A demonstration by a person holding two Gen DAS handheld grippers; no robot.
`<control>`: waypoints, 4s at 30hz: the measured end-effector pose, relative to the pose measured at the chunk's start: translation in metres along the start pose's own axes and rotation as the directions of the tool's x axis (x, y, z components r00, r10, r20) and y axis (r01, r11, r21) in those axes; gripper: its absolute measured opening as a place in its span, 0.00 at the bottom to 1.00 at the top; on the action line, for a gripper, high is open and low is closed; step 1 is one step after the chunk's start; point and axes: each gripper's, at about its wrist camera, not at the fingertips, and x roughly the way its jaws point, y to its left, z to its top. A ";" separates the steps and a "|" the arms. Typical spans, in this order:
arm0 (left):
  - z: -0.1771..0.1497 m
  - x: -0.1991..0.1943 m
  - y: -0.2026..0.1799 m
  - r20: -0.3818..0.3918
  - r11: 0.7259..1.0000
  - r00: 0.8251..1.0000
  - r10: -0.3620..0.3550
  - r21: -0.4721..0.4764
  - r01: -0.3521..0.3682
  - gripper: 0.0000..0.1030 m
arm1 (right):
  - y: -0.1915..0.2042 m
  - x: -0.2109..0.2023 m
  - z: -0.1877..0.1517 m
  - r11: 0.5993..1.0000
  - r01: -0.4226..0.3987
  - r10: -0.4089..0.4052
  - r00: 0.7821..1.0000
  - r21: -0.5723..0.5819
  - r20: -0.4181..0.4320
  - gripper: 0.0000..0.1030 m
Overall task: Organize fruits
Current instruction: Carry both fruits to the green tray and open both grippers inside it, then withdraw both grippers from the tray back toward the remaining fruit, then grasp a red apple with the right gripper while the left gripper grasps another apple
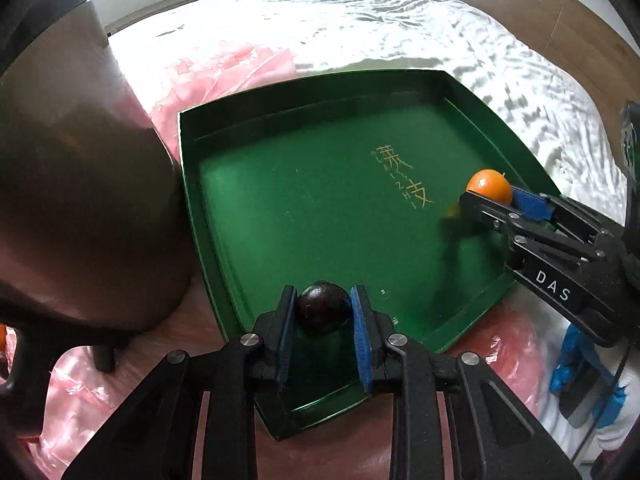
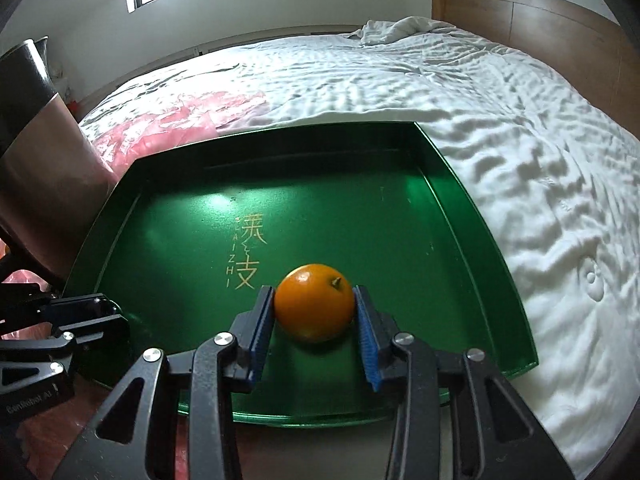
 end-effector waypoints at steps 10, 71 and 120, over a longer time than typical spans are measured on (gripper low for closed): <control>0.003 -0.019 -0.003 0.043 1.000 0.999 0.017 0.006 -0.017 0.50 | -0.004 -0.016 0.003 0.999 -0.007 0.007 1.000 0.046 0.017 1.00; -0.197 -0.230 0.169 0.192 0.957 0.955 0.228 -0.224 -0.184 0.62 | 0.254 -0.187 -0.086 0.957 -0.249 0.260 0.964 -0.150 0.058 1.00; -0.238 -0.156 0.396 0.042 0.847 0.940 0.338 -0.449 -0.285 0.47 | 0.414 -0.031 -0.037 0.830 -0.456 0.423 0.890 -0.322 -0.170 0.78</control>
